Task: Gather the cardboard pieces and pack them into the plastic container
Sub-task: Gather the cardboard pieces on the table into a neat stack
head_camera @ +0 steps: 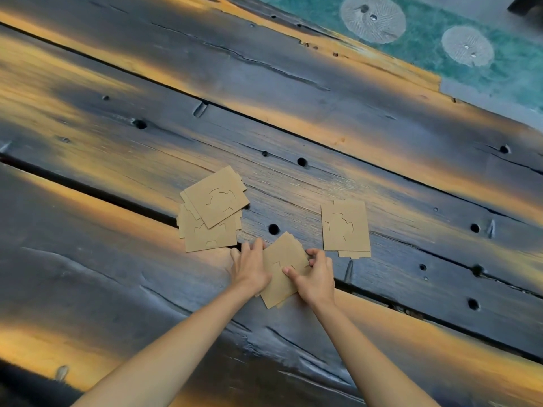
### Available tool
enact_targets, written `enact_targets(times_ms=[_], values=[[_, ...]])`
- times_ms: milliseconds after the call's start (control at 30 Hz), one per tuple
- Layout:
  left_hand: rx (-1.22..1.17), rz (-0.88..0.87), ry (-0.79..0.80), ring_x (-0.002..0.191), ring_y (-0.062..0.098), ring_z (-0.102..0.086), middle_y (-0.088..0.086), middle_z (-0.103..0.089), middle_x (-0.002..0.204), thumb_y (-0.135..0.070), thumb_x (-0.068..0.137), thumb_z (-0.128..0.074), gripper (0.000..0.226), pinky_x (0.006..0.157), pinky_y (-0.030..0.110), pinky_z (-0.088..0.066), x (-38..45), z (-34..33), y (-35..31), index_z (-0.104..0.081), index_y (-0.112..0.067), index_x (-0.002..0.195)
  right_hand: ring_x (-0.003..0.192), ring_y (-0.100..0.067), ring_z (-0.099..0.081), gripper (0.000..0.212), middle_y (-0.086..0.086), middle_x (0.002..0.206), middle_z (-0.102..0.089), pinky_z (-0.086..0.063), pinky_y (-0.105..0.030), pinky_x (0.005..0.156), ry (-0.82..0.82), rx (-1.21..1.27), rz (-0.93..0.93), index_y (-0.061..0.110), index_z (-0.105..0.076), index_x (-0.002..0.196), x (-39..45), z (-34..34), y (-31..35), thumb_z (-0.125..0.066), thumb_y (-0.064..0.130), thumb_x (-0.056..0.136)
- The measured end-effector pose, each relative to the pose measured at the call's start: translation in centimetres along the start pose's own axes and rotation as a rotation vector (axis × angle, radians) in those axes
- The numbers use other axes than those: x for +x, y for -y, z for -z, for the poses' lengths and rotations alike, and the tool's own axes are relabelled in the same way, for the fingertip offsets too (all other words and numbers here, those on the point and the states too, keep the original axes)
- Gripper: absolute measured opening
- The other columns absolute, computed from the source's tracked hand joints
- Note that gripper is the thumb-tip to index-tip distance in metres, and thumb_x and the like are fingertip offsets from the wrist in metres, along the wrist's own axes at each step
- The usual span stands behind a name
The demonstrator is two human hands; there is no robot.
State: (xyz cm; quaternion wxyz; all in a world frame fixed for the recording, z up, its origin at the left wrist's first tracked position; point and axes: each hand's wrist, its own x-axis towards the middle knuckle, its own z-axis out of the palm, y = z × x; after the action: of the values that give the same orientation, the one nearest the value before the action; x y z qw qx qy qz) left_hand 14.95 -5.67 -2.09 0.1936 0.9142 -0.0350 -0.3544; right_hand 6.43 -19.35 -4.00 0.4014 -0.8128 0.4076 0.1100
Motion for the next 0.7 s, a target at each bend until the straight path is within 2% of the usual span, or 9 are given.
enact_targets(times_ms=[100,200,267,433,567,633,700], values=[[0.052,0.039,0.044,0.12,0.027,-0.037,-0.001,-0.046,0.123,-0.023,0.07,-0.08,0.057,0.095,0.043,-0.034,0.6,0.4,0.0,-0.045,-0.032,0.115,0.107,-0.015,-0.052,0.068,0.003,0.113,-0.045,-0.047,-0.039,0.097,0.026,0.0,0.013,0.027,-0.051,0.125,0.1,0.1,0.1,-0.09,0.042,0.071],[0.108,0.004,0.128,0.124,0.029,-0.037,0.006,-0.048,0.128,-0.034,0.067,-0.086,0.07,0.103,0.04,-0.039,1.1,0.7,0.4,-0.049,-0.024,0.125,0.108,-0.013,-0.051,0.065,0.002,0.114,-0.045,-0.045,-0.034,0.096,0.056,0.012,0.023,0.03,-0.049,0.12,0.1,0.4,0.1,-0.091,0.039,0.071],[0.103,-0.022,0.169,0.124,0.03,-0.042,0.009,-0.048,0.129,-0.034,0.068,-0.087,0.072,0.102,0.037,-0.042,1.1,1.0,0.5,-0.048,-0.02,0.127,0.108,-0.013,-0.05,0.063,0.002,0.114,-0.045,-0.043,-0.031,0.094,0.071,0.036,0.02,0.031,-0.047,0.115,-0.1,0.5,0.3,-0.091,0.038,0.071],[0.067,-0.076,0.199,0.115,0.031,-0.056,0.01,-0.051,0.124,-0.023,0.08,-0.075,0.052,0.087,0.036,-0.046,-0.2,0.8,0.6,-0.04,-0.014,0.119,0.11,-0.013,-0.042,0.06,0.007,0.113,-0.043,-0.04,-0.032,0.101,0.032,-0.031,0.026,0.031,-0.048,0.112,-0.7,0.4,0.4,-0.088,0.046,0.07],[0.1,-0.136,0.287,0.107,0.028,-0.061,0.005,-0.059,0.109,-0.022,0.084,-0.069,0.042,0.079,0.034,-0.047,-1.2,1.0,1.0,-0.032,-0.019,0.104,0.11,-0.017,-0.046,0.057,0.009,0.11,-0.05,-0.043,-0.038,0.097,0.091,-0.113,0.07,0.029,-0.045,0.106,-1.2,1.0,0.5,-0.085,0.049,0.07],[0.142,-0.199,0.33,0.107,0.028,-0.06,0.004,-0.058,0.108,-0.02,0.084,-0.067,0.041,0.078,0.033,-0.045,-1.5,1.3,0.7,-0.032,-0.019,0.105,0.112,-0.016,-0.049,0.06,0.01,0.113,-0.053,-0.041,-0.039,0.094,0.13,-0.187,0.114,0.03,-0.042,0.11,-1.3,1.8,0.3,-0.082,0.049,0.07],[0.228,-0.293,0.361,0.108,0.029,-0.059,0.007,-0.059,0.114,-0.018,0.084,-0.065,0.04,0.078,0.034,-0.044,-1.8,1.5,0.1,-0.035,-0.018,0.111,0.12,-0.011,-0.048,0.074,0.011,0.128,-0.049,-0.039,-0.039,0.098,0.202,-0.195,0.177,0.032,-0.037,0.13,-1.6,2.5,0.2,-0.08,0.044,0.07]])
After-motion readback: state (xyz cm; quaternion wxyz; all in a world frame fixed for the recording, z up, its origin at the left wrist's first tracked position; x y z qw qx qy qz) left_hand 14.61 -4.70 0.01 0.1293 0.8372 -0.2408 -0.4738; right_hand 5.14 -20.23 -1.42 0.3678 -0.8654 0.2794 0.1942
